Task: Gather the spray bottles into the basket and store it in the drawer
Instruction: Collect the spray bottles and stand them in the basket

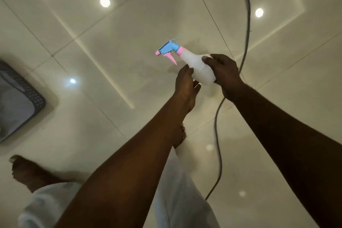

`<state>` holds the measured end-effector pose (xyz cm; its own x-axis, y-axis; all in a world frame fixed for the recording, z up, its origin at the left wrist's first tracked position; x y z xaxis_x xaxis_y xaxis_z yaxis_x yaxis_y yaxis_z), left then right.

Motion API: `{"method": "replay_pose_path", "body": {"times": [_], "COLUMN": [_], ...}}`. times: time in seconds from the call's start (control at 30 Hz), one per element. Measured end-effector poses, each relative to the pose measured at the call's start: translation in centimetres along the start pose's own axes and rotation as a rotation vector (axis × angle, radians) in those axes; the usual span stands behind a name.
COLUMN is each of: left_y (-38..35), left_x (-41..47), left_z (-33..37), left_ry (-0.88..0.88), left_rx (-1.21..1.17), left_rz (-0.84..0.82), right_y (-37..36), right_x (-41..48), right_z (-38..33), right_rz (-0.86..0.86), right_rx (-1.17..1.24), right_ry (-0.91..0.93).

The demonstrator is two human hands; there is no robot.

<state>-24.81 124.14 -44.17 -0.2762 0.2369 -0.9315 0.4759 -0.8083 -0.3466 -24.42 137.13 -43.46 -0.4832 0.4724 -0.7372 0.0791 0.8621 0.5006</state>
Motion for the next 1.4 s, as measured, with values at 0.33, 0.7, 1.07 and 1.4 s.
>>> {"method": "replay_pose_path", "body": {"times": [0.33, 0.7, 1.07, 1.4], "left_y": [13.7, 35.4, 49.3, 55.8], "left_x": [-13.8, -23.1, -23.4, -17.4], "left_z": [14.5, 27.1, 30.8, 32.6], "left_ry": [-0.441, -0.752, -0.696, -0.516], "left_rx": [0.191, 0.322, 0.287, 0.197], "left_rz": [0.124, 0.338, 0.605, 0.630], "right_y": [-14.2, -35.7, -54.2, -63.0], "right_x": [-15.6, -26.0, -29.3, -25.9], "right_z": [-10.5, -17.1, -17.9, -18.1], "right_rz": [-0.273, -0.714, -0.763, -0.775], "right_rx": [0.096, -0.048, -0.501, -0.779], "right_ry": [0.201, 0.286, 0.646, 0.731]}}
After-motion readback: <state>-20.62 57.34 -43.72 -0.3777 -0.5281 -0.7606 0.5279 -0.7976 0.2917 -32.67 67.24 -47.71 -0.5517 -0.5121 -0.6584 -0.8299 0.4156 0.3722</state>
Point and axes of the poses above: each hand's wrist, its own x-axis towards the middle knuckle, its own y-axis out of the back of the hand, z = x × y, the point moved 1 cm from there along x, towards the middle knuckle, and after that the axes turned 10 degrees about -x, right-handed, at the moved point
